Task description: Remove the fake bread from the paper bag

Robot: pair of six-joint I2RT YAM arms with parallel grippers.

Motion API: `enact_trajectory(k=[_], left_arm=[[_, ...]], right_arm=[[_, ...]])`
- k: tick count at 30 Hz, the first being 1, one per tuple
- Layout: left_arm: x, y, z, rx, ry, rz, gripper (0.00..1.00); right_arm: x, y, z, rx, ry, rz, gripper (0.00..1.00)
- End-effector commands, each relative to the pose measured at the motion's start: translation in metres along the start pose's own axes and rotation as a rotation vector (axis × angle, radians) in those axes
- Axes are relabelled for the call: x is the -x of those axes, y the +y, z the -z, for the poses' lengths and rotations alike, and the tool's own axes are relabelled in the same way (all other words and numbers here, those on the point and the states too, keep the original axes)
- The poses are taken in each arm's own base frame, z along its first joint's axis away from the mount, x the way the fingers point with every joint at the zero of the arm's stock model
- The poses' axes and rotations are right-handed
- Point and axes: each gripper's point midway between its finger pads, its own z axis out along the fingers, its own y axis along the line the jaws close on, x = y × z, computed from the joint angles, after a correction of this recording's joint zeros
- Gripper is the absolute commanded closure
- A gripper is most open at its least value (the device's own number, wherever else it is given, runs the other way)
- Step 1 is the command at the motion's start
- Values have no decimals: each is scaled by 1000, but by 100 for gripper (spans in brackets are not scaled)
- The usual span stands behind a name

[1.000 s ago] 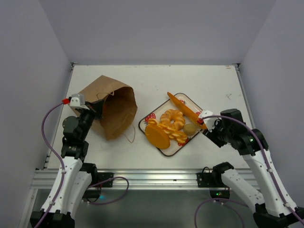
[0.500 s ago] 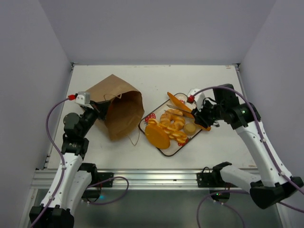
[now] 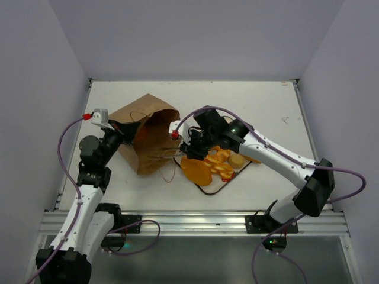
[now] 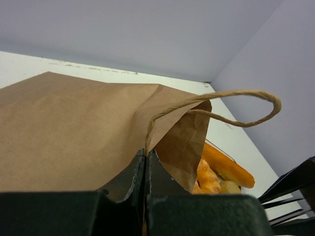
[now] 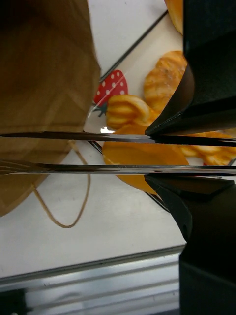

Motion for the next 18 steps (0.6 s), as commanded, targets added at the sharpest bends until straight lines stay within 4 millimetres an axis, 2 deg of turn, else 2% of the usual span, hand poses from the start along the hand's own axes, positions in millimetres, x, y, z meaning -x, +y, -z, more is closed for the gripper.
enact_trajectory(k=[1,6,9,12,13,16,18], left_arm=[[28,-19,-9,-63,-70,58,100],[27,-19,-13,-71,-58,60,100],[31,-22,-11,-77,-69,70,100],[34,-26,-9,-83,-73,72,100],[36,-26,-8,-80,-80,67,100],[36,-24,-8,-67,-80,62,100],[36,-24,-8,-67,-77,60,100]], right_arm=[[64,-29,0,-169,-166,118,62],[68,-33,-35,-280,-65,331,62],[77,-35,-50,-366,-37,444,61],[93,-41,-54,-466,-49,508,60],[98,-50,-54,-530,-46,518,59],[105,-58,-54,-587,-46,532,59],[103,-64,-59,-614,-19,537,59]])
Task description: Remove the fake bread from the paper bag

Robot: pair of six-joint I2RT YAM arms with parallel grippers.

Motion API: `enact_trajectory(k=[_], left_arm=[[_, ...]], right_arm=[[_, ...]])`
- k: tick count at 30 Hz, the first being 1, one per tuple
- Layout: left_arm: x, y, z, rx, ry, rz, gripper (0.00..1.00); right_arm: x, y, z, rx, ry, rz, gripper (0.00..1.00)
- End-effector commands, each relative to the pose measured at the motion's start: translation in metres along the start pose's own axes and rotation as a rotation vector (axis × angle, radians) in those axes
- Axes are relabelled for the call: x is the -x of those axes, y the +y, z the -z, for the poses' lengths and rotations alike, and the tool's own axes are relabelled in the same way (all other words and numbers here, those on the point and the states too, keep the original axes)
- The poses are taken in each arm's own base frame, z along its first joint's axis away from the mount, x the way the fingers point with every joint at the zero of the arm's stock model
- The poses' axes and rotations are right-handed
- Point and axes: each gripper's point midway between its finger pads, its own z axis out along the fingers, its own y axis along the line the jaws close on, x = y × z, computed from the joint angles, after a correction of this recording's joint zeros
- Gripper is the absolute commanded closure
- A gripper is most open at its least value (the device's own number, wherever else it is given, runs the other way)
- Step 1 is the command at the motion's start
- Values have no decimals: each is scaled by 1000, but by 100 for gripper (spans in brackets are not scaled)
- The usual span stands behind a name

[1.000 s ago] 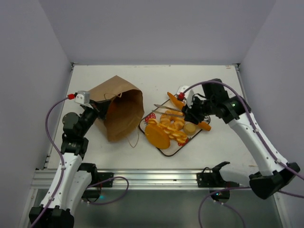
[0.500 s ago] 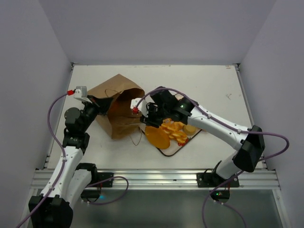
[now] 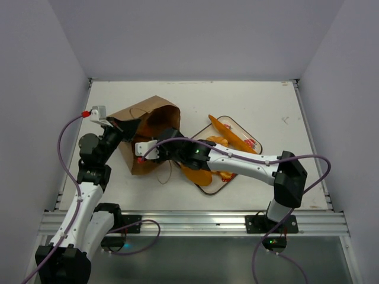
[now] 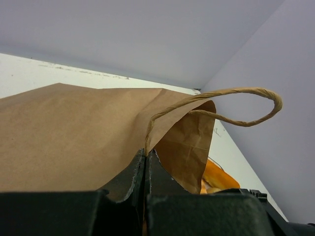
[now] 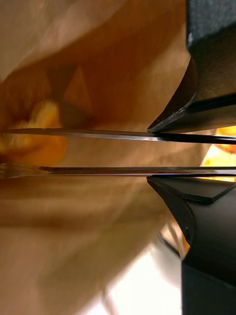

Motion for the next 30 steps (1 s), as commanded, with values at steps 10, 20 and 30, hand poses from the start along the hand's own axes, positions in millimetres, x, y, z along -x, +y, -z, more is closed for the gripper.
enact_trajectory(k=[10,20,30], left_arm=[[28,-22,1,-57,-61,-30,100],[27,-23,1,-61,-57,-34,100],[24,-20,-1,-59,-48,-34,100]], right_arm=[[-4,-43,-19,-187,108,59,57],[-5,-39,-12,-154,123,42,55],[9,-43,11,-134,77,-19,55]])
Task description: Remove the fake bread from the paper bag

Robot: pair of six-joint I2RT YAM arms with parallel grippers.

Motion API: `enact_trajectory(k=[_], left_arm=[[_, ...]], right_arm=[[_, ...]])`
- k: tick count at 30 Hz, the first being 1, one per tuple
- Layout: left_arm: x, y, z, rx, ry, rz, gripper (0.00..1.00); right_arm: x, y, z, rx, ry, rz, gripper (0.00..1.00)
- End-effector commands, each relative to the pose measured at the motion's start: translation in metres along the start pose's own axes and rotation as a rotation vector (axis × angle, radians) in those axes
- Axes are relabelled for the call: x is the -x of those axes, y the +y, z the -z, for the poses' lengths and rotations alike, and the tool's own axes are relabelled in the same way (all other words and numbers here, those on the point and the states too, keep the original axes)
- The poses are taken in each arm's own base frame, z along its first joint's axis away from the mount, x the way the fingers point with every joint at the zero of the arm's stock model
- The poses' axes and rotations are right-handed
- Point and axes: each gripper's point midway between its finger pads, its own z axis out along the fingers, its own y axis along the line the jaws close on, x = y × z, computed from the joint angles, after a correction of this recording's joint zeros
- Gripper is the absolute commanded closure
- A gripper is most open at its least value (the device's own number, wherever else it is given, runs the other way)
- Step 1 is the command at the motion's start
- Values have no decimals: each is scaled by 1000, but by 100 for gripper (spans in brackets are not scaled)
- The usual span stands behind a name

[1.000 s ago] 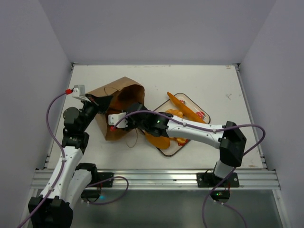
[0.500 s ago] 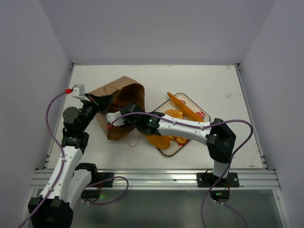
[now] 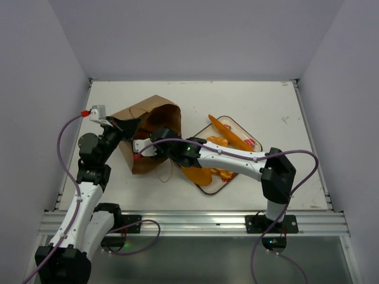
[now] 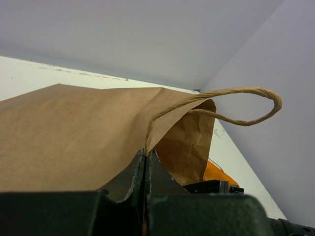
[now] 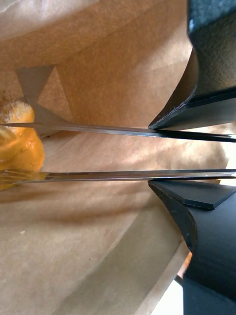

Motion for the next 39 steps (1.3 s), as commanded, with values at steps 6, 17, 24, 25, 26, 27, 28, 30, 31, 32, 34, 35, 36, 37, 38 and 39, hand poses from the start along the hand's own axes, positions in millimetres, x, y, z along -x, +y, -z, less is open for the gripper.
enact_trajectory(k=[6,17,24,25,26,27,28,30,31,32,34,35,36,37,38,39], left_arm=[[20,-19,0,-56,-43,-29,100],[17,-22,1,-77,-32,-15,100],[14,-24,3,-90,-26,-7,100],[14,-24,3,-90,-27,-6,100],[14,-25,3,-95,-27,-3,100],[13,-25,3,-96,-26,-2,100],[13,-25,4,-96,-26,-2,100],[13,-26,4,-99,-27,2,100],[13,-25,4,-99,-27,3,100],[13,-25,4,-100,-28,2,100],[13,-26,4,-100,-28,4,100],[13,-26,5,-100,-29,2,100],[13,-25,5,-96,-29,0,100],[12,-23,5,-89,-29,-1,100],[11,-20,5,-76,-32,-7,100],[10,-18,5,-68,-33,-9,100]], right_arm=[[19,-26,24,-57,-47,-56,55],[20,-27,4,-103,11,-51,54],[17,-14,-14,-88,58,-6,55],[16,-13,-16,-85,63,-1,55],[15,-10,-19,-83,73,6,55],[14,-9,-20,-82,79,9,56],[14,-9,-21,-80,80,11,57],[13,-7,-23,-78,85,18,66],[14,-7,-23,-78,85,18,71],[14,-7,-23,-77,86,14,79],[14,-8,-22,-79,84,11,87],[14,-8,-21,-78,82,8,91],[16,-10,-18,-81,73,1,97],[17,-11,-16,-81,67,-9,100],[17,-11,-14,-78,61,-11,100],[19,-16,-7,-86,46,-23,100]])
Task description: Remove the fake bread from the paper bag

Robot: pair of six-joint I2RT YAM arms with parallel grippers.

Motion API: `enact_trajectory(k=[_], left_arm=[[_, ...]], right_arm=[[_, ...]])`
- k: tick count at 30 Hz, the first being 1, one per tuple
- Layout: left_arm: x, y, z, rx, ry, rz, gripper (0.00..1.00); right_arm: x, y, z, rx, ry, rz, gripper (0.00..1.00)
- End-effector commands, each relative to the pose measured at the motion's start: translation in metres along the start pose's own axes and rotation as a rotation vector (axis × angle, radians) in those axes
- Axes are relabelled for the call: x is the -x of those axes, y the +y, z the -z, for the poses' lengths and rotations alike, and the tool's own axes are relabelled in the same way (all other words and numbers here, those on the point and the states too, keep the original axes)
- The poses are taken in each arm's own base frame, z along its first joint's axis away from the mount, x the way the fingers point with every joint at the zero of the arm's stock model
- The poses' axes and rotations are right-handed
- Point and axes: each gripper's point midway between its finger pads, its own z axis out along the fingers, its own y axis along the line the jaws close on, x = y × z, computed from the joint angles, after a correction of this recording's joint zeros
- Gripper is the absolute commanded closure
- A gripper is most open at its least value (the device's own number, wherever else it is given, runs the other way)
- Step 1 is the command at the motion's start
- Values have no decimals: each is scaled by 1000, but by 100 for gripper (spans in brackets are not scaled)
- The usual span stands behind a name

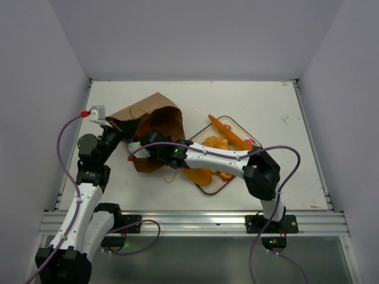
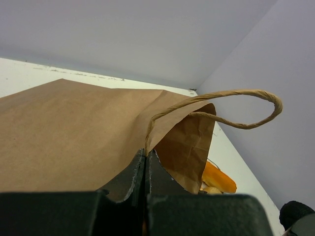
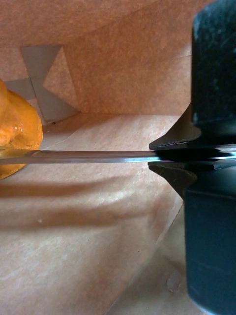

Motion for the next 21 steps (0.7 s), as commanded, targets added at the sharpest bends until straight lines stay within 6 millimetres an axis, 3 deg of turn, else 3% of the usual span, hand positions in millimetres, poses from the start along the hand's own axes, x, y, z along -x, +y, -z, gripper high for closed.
enact_trajectory(k=[1,10,21], left_arm=[[8,-10,2,-37,-33,-16,100],[4,17,-7,57,-49,-44,100],[23,23,-18,96,-95,-99,100]], right_arm=[[15,-27,25,-57,-62,-56,100],[18,-44,86,-16,-185,-170,100],[-3,-37,132,46,-215,-213,100]])
